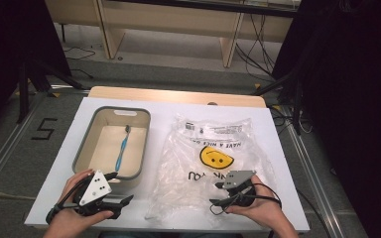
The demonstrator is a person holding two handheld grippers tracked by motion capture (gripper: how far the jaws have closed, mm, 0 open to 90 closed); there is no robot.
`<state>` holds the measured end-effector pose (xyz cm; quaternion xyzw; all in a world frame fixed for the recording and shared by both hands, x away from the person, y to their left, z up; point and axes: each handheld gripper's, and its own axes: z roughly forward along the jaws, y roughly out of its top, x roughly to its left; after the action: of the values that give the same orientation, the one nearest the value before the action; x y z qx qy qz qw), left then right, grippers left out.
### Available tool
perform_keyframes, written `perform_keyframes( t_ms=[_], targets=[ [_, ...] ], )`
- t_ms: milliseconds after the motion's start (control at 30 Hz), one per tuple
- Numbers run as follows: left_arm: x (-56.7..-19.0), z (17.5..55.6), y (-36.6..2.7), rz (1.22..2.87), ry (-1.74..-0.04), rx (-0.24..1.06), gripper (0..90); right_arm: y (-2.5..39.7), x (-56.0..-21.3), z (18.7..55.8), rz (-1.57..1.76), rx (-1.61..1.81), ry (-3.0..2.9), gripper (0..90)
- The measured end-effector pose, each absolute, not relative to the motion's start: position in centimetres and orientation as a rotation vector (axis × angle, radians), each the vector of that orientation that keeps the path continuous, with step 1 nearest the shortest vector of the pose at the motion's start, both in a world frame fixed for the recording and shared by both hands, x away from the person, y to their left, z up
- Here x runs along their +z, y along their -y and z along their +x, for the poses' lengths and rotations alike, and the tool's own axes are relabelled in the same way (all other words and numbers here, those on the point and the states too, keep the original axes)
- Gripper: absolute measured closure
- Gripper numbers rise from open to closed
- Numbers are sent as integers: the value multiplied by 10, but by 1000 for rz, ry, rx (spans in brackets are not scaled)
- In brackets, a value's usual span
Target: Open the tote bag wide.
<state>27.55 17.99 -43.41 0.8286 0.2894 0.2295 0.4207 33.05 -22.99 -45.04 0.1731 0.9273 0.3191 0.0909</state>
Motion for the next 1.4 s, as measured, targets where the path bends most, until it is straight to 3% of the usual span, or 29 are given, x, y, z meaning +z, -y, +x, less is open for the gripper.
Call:
perform_keyframes(
  t_ms=[1000,1400],
  targets=[
    [-435,275,-175,2086,-698,560,192,216,-460,326,373,837,-2880,555],
    [-436,275,-173,2093,-692,552,193,211,-468,328,349,739,-2918,713]
  ],
)
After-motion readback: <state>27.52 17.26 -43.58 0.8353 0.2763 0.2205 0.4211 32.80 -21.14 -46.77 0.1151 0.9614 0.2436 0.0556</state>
